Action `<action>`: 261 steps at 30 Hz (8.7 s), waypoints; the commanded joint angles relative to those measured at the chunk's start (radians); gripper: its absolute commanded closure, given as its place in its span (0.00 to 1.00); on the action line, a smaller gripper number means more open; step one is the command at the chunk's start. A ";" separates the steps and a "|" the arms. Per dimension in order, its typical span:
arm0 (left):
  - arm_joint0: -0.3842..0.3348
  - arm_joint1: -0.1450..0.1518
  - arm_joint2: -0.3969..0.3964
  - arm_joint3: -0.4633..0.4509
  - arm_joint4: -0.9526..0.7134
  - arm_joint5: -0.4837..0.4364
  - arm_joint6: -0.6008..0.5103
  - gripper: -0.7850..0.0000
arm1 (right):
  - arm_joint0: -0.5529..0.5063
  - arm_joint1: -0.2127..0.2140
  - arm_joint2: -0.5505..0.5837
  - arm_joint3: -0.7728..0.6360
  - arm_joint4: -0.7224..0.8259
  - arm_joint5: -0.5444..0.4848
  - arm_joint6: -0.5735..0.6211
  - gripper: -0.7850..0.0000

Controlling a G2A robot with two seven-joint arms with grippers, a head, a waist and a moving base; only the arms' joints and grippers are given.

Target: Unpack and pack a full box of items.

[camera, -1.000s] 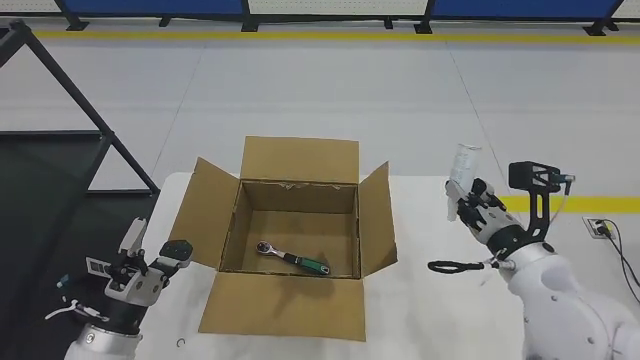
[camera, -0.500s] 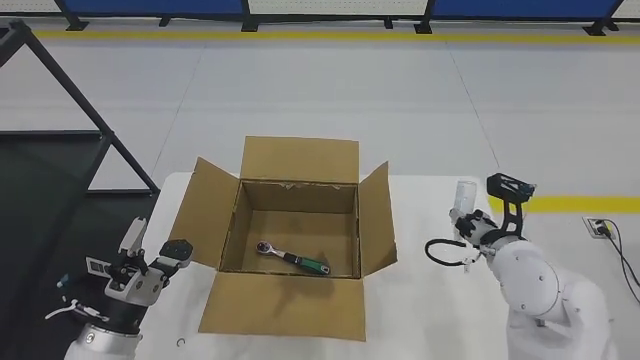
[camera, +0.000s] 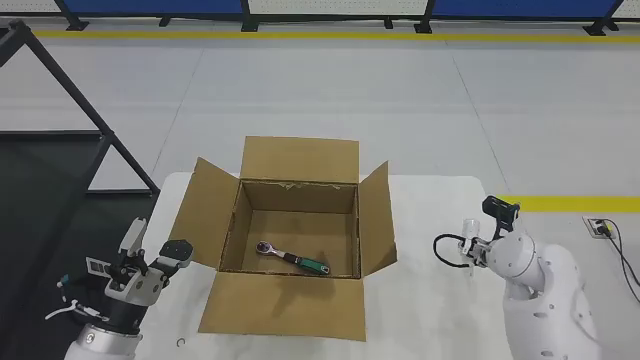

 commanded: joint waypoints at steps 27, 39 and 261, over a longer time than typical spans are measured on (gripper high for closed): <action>0.000 0.000 0.000 0.000 0.000 0.000 0.000 0.00 | 0.050 0.023 -0.031 0.137 0.011 0.020 -0.029 0.22; 0.000 0.000 0.000 0.000 0.000 0.000 0.000 0.00 | -0.007 0.028 -0.065 -0.149 0.052 -0.006 0.000 0.11; 0.079 -0.001 -0.229 0.057 -0.245 -0.017 -0.011 0.00 | 0.676 -0.570 -1.316 1.157 0.294 -0.716 -0.292 0.55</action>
